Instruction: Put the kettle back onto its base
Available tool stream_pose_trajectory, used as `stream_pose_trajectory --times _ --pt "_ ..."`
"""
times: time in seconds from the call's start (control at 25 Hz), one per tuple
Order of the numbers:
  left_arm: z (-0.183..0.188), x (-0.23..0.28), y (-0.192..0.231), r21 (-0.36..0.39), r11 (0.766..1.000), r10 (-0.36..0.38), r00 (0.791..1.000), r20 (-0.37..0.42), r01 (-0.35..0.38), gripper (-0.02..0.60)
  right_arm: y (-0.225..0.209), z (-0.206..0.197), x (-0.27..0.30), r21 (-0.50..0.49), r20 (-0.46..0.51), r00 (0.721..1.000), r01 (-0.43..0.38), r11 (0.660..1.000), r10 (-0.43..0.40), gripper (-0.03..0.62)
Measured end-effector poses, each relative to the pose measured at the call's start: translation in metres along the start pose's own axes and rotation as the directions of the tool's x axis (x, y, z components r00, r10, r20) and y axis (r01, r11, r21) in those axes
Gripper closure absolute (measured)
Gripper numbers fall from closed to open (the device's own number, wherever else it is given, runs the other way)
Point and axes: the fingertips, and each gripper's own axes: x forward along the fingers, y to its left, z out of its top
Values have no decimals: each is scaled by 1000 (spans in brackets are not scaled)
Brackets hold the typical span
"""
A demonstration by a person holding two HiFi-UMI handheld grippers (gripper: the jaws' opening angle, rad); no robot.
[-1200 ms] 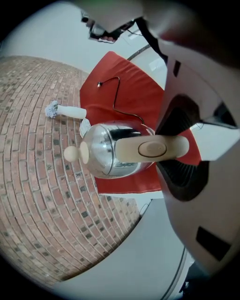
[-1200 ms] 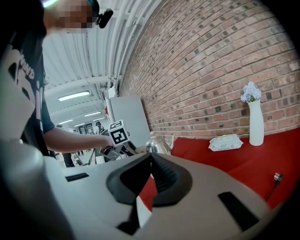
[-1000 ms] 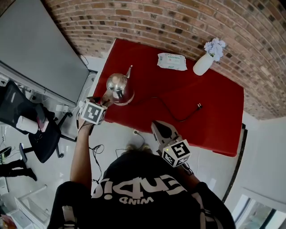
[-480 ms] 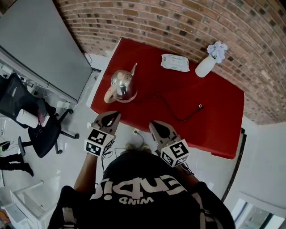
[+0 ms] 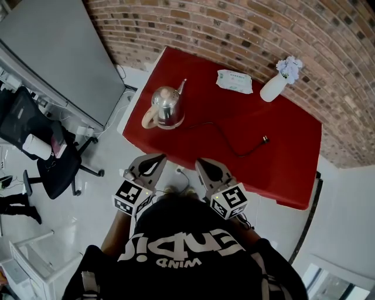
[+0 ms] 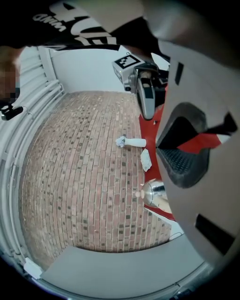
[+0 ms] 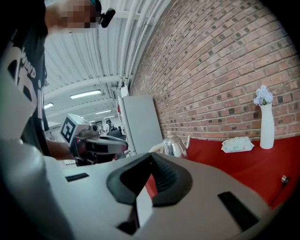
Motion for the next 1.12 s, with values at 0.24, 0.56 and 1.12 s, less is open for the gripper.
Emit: stream_pose_trajectory --times 0.24,0.56,1.12 --pt "4 -7 -4 -9 1000 -9 1000 16 9 573 8 -1 -4 -13 0 1000 -4 1000 4 574" --pt "3 -15 -11 12 1000 -8 1000 21 8 572 14 1 -10 -13 13 1000 -6 1000 6 574" --pt "-2 -29 -22 3 1000 -25 1000 5 25 572 29 -2 -17 -14 13 1000 -9 1000 9 573"
